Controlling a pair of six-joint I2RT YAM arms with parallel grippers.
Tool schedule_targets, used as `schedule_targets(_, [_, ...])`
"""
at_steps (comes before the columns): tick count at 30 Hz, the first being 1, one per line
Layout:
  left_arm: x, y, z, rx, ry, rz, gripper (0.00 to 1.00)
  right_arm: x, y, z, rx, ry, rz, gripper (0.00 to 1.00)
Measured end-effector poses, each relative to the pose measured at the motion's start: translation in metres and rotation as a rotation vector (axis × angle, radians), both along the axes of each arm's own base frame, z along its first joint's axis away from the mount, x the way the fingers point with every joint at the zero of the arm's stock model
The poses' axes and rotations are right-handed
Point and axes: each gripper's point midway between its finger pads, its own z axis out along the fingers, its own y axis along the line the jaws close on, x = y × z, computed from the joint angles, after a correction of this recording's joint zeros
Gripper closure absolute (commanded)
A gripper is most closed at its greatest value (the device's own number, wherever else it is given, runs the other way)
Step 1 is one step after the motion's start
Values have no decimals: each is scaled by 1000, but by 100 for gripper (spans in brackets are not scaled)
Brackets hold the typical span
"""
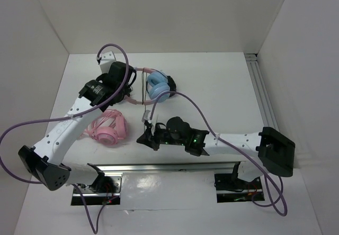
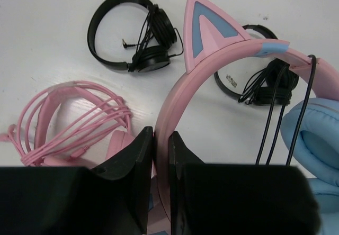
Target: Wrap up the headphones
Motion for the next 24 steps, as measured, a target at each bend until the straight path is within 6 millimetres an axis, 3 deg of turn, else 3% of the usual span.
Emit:
schedule_targets(5, [0, -1, -17, -38, 24, 26, 100, 2, 15, -11, -103, -2, 22, 100])
schedule_targets(10, [-4, -1, -20, -31, 37, 35, 100, -8, 13, -28, -193, 6, 63, 100])
schedule_targets(13, [-6, 3, -28, -9, 57, 48, 100, -11, 17, -17, -209, -8, 98, 100])
schedule_targets(16, [-13, 10, -52, 21, 102, 74, 100, -14, 19, 4, -198, -33, 129, 100])
schedule_targets(21, [-33, 17, -95, 59, 215, 73, 100, -17, -2, 32, -219, -80, 129, 100])
schedule_targets(24, [-43, 12, -109, 41, 234, -4, 100, -11, -14, 35, -289, -106, 98, 100])
